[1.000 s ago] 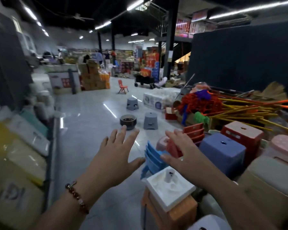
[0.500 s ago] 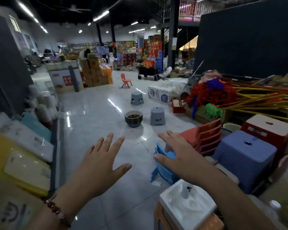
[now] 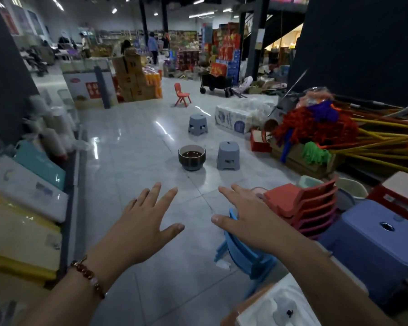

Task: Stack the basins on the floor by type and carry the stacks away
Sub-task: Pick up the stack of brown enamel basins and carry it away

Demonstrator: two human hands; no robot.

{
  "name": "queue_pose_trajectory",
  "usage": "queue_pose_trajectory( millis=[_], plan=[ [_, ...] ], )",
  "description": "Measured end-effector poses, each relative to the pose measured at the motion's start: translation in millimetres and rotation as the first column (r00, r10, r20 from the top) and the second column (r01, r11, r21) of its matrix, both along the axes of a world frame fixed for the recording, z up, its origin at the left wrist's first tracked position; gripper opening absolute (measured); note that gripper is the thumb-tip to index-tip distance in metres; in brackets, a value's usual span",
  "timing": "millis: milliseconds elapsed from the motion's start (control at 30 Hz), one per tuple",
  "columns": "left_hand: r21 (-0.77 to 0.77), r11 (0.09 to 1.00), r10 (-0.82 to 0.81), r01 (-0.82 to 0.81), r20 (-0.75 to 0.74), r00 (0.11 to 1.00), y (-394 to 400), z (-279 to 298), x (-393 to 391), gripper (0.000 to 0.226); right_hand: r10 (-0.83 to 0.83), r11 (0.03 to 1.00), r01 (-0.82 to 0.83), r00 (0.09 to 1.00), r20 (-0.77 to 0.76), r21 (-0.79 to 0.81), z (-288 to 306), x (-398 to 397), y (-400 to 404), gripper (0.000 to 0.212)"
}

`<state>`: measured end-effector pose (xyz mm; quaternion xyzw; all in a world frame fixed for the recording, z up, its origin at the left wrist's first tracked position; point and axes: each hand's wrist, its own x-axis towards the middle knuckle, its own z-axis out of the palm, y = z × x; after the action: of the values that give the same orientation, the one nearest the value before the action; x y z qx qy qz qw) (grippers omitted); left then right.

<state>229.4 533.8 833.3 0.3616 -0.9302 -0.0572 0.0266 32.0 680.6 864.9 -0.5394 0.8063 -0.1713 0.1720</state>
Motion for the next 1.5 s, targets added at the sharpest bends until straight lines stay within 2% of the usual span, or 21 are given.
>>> queue_pose_trajectory(
  millis=[400, 667, 900, 1133, 1500],
  plan=[
    [0.008, 0.996, -0.086, 0.086, 0.104, 0.991, -225, -10, 2, 0.087, -0.054, 0.998, 0.055, 0.997, 0.048, -0.014, -17, 18, -234, 0.072],
    [0.022, 0.99, -0.14, 0.138, 0.136, 0.981, -337, -22, -25, 0.083, -0.114, 0.992, 0.112, 0.993, 0.036, 0.052, -38, -4, -337, 0.072],
    [0.057, 0.99, -0.14, 0.132, 0.163, 0.977, -435, -35, -71, 0.083, -0.129, 0.99, 0.123, 0.989, 0.073, 0.075, -61, -58, -432, 0.074],
    [0.078, 0.99, -0.13, 0.116, 0.213, 0.969, -540, -48, -166, 0.083, -0.112, 0.988, 0.101, 0.989, 0.095, 0.113, -82, -154, -534, 0.073],
    [0.175, 0.984, -0.068, 0.026, 0.238, 0.969, -681, -76, -279, 0.084, 0.003, 0.97, -0.004, 1.0, 0.006, 0.242, -86, -272, -683, 0.075]
  ],
)
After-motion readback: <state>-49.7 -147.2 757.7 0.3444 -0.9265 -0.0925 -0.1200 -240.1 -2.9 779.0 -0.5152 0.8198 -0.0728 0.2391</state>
